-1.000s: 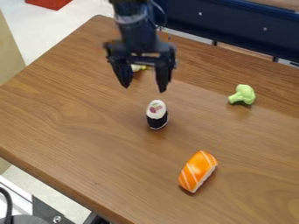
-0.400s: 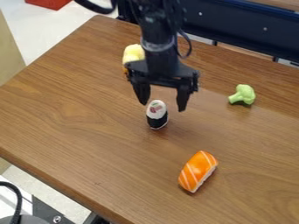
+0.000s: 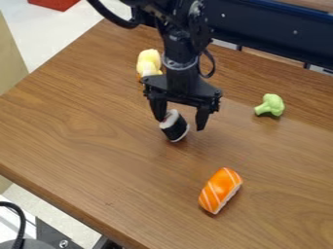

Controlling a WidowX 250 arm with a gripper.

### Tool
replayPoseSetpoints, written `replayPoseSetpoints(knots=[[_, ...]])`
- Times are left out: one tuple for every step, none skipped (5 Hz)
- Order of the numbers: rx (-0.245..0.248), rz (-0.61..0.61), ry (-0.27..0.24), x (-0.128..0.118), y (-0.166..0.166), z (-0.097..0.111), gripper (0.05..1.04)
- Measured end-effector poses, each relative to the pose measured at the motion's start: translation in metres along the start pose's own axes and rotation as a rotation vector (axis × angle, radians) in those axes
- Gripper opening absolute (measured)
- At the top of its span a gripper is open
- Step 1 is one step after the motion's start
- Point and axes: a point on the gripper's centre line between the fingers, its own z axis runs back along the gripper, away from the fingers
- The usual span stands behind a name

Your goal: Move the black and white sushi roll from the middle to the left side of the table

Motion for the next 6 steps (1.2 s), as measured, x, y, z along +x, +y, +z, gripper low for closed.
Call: replayPoseSetpoints(knots=[[0.010,0.004,0.003,0.000,0.005,-0.001,0.999],[0.020,0.010,0.008,0.001,0.010,-0.007,0.999],[0.023,0.006,-0.007,0.001,0.012,-0.009,0.999],[0.030,0.022,0.013,-0.002,0.017,-0.016,0.956],[0.008,0.033,0.020,-0.001,0.019,-0.016,0.695],[-0.012,0.037,0.045,-0.005,0.023,-0.016,0.546]])
